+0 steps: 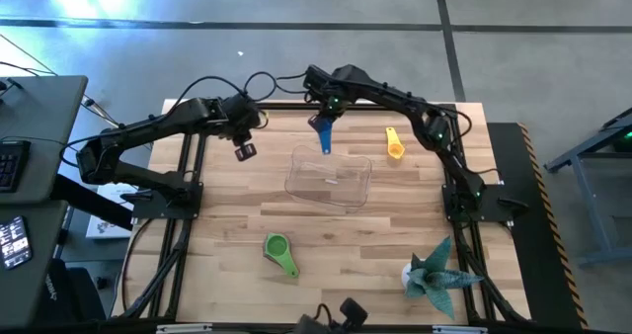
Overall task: Nest measuring cups in basket
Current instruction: Stack the dark blue measuring cup on the green measuring cup, then stack the yellow measuring cup on the dark blue measuring cup
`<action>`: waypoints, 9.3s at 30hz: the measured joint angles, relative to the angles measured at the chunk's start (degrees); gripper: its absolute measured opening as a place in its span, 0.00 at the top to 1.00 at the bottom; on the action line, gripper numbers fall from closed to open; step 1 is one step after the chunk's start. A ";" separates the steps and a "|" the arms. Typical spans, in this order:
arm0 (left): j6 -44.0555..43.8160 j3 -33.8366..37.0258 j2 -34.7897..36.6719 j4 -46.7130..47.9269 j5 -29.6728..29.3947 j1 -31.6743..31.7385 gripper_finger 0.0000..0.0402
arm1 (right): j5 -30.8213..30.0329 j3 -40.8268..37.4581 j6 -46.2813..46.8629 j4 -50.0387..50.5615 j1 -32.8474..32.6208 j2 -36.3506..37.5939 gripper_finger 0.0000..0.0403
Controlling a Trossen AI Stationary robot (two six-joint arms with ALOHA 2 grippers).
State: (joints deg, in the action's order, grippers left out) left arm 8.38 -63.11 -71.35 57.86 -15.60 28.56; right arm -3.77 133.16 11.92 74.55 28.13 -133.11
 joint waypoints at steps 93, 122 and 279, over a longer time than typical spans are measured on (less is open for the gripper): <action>2.27 2.43 10.64 12.62 13.91 -0.52 0.85 | 16.76 -0.07 11.73 -22.19 -37.19 -7.01 0.97; 2.64 2.43 10.62 11.54 13.88 -0.50 0.85 | 9.61 -0.07 13.82 -12.20 -35.02 -0.73 0.83; 4.80 2.40 10.62 -1.95 13.62 10.75 0.85 | -12.62 -58.06 20.93 -19.89 -4.12 45.03 1.00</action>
State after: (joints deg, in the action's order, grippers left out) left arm 13.18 -60.71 -60.74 55.91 -1.98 39.31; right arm -16.39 75.10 32.85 54.66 24.01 -88.08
